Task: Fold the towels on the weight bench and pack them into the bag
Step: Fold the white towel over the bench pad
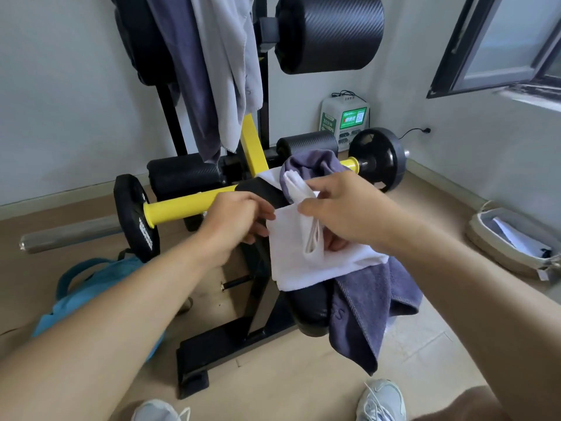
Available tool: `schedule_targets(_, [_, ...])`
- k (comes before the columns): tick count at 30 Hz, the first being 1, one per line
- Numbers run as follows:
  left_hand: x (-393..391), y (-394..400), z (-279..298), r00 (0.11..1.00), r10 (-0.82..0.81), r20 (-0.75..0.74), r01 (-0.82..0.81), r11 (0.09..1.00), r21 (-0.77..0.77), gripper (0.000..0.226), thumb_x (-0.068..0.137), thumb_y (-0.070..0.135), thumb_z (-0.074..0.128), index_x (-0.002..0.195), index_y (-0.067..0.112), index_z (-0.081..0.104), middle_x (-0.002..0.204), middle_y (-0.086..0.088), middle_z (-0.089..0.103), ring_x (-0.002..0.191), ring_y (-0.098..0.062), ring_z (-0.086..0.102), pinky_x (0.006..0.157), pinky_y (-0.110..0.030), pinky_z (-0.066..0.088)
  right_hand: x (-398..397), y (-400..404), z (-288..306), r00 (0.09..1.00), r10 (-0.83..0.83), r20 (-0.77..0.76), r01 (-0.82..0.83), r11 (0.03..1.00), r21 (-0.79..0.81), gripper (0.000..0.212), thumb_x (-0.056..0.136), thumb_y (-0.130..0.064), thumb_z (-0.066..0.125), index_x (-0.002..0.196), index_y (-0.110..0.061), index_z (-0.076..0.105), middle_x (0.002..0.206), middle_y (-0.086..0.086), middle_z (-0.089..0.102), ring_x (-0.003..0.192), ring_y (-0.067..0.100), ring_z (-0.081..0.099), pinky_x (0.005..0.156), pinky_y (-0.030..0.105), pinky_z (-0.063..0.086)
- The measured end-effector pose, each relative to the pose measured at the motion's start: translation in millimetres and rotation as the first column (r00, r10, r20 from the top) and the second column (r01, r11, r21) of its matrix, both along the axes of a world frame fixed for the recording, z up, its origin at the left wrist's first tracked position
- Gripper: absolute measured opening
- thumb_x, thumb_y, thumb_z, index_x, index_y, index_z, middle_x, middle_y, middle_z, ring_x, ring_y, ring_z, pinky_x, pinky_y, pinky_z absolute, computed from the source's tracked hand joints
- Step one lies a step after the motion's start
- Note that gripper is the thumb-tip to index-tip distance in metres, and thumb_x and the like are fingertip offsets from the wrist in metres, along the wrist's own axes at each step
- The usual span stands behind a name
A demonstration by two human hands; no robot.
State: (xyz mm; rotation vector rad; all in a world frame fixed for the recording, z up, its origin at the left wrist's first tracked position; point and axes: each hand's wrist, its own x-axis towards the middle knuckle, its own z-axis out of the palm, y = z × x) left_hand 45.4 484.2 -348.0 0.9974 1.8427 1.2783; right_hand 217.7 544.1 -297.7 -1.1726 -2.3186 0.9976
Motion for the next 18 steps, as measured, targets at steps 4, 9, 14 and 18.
schedule_targets(4, [-15, -6, 1, 0.947, -0.045, 0.317, 0.095, 0.985, -0.144, 0.046, 0.103, 0.045, 0.045, 0.109, 0.007, 0.069, 0.097, -0.015, 0.078, 0.071, -0.026, 0.074, 0.055, -0.03, 0.056, -6, -5, -15, 0.993, 0.073, 0.089, -0.087, 0.98, 0.176, 0.012, 0.089, -0.028, 0.058, 0.079, -0.024, 0.063, 0.065, 0.014, 0.064, 0.059, 0.03, 0.062, 0.067, 0.047, 0.057])
schedule_targets(9, [-5, -3, -3, 0.958, -0.13, 0.257, 0.172, 0.974, -0.147, 0.046, 0.094, 0.059, 0.058, 0.099, 0.015, 0.071, 0.082, -0.009, 0.077, 0.074, -0.024, 0.074, 0.071, -0.039, 0.061, -13, -14, -21, 0.977, 0.149, 0.151, -0.177, 0.966, 0.188, 0.021, 0.096, -0.035, 0.061, 0.088, -0.016, 0.066, 0.082, 0.003, 0.073, 0.066, 0.023, 0.068, 0.073, 0.043, 0.056])
schedule_targets(14, [-6, 3, -17, 0.981, -0.097, 0.168, 0.11, 0.991, -0.07, 0.018, 0.096, 0.021, 0.071, 0.109, 0.009, 0.069, 0.094, -0.011, 0.079, 0.075, -0.022, 0.076, 0.064, -0.036, 0.062, 13, 12, 1, 0.991, -0.049, 0.126, 0.011, 0.958, 0.288, 0.029, 0.086, -0.036, 0.076, 0.114, -0.03, 0.069, 0.094, -0.014, 0.07, 0.085, 0.012, 0.065, 0.072, 0.028, 0.05])
schedule_targets(18, [-3, 6, -23, 0.983, -0.042, 0.178, 0.051, 0.997, -0.05, 0.012, 0.1, 0.013, 0.064, 0.109, 0.005, 0.065, 0.094, -0.012, 0.077, 0.074, -0.021, 0.076, 0.063, -0.036, 0.062, 37, 32, 6, 0.91, -0.243, 0.334, 0.145, 0.945, 0.294, 0.047, 0.076, -0.064, 0.073, 0.091, -0.02, 0.067, 0.079, -0.003, 0.068, 0.071, 0.014, 0.059, 0.059, 0.029, 0.042])
